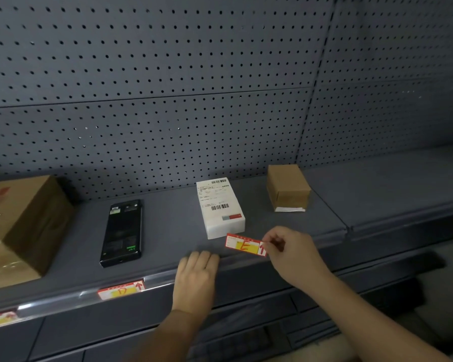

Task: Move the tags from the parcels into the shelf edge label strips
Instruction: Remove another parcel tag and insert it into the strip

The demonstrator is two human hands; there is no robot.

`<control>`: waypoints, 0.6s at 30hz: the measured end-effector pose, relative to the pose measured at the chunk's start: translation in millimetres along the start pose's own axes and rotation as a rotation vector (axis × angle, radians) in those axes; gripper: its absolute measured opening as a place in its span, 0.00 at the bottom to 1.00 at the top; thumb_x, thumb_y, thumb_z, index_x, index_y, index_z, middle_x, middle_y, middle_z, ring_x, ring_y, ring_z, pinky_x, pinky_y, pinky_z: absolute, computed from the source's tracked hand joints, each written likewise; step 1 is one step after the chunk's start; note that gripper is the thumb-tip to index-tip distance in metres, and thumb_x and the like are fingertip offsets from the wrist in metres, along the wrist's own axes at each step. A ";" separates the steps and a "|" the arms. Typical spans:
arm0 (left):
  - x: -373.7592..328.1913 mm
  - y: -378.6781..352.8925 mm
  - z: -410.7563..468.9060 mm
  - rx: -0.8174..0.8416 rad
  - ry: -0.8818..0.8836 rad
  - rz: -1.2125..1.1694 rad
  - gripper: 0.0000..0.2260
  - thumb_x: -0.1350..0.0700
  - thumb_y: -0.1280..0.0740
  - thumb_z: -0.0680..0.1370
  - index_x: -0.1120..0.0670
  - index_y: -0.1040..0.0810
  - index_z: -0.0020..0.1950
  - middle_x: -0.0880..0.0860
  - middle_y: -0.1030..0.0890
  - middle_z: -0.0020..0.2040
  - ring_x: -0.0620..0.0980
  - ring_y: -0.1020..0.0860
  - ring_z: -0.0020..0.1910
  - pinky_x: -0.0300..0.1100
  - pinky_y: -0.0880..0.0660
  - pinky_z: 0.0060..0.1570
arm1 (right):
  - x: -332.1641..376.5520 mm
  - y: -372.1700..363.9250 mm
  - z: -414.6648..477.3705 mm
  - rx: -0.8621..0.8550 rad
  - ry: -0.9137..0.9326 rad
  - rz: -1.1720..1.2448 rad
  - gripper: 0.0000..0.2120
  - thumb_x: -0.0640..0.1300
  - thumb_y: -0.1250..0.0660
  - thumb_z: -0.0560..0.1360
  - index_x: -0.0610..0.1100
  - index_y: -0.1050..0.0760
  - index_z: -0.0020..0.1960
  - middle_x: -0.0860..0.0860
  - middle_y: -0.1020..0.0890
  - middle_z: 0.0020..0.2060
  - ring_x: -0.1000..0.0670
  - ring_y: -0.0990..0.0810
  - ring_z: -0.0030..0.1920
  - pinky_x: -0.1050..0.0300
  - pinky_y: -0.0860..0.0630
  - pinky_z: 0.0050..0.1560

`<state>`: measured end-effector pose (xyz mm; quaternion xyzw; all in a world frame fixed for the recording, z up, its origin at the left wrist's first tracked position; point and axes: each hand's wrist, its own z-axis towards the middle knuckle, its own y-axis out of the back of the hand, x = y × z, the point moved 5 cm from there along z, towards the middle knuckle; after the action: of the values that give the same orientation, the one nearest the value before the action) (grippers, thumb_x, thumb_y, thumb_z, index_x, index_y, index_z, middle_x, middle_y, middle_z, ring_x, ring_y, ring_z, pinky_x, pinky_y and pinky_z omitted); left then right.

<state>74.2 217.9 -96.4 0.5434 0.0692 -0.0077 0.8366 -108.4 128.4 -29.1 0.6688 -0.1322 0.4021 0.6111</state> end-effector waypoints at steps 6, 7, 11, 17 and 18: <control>-2.9 -3.8 0.8 -0.004 0.036 0.015 0.20 0.69 0.25 0.53 0.55 0.21 0.42 0.54 0.24 0.40 0.56 0.26 0.39 0.48 0.26 0.38 | -6.6 -3.2 4.7 0.019 0.006 0.009 0.04 0.43 0.30 0.77 0.51 0.22 0.45 0.57 0.18 0.42 0.58 0.20 0.44 0.66 0.24 0.41; -3.2 -4.5 1.1 0.003 0.049 0.011 0.20 0.70 0.25 0.53 0.55 0.21 0.42 0.54 0.24 0.40 0.56 0.26 0.39 0.48 0.26 0.38 | -7.9 -4.1 5.4 0.023 0.010 0.006 0.03 0.43 0.30 0.77 0.51 0.22 0.46 0.57 0.18 0.42 0.58 0.20 0.44 0.66 0.24 0.42; -4.2 -6.5 2.2 0.037 0.073 0.009 0.20 0.68 0.25 0.52 0.54 0.20 0.41 0.53 0.24 0.41 0.55 0.25 0.40 0.48 0.26 0.38 | -13.3 -8.2 9.1 0.043 0.041 -0.025 0.03 0.44 0.30 0.77 0.52 0.22 0.46 0.58 0.19 0.42 0.58 0.20 0.44 0.67 0.24 0.41; -3.4 -2.0 -1.3 0.108 0.065 -0.049 0.21 0.65 0.20 0.52 0.50 0.20 0.40 0.49 0.22 0.39 0.50 0.23 0.38 0.43 0.23 0.39 | -7.1 -20.9 21.3 0.110 0.207 -0.157 0.05 0.41 0.33 0.78 0.51 0.21 0.47 0.57 0.21 0.42 0.57 0.22 0.43 0.62 0.22 0.46; -2.5 -1.6 -1.2 0.114 0.070 -0.067 0.20 0.65 0.21 0.53 0.50 0.20 0.40 0.48 0.22 0.38 0.49 0.23 0.37 0.42 0.23 0.39 | -5.6 -24.5 22.5 0.120 0.238 -0.198 0.05 0.41 0.34 0.78 0.51 0.22 0.47 0.56 0.21 0.43 0.56 0.23 0.44 0.61 0.22 0.47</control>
<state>71.4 218.2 -98.1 0.5875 0.1162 -0.0206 0.8006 -87.1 111.2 -48.9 0.6614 0.0321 0.4234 0.6182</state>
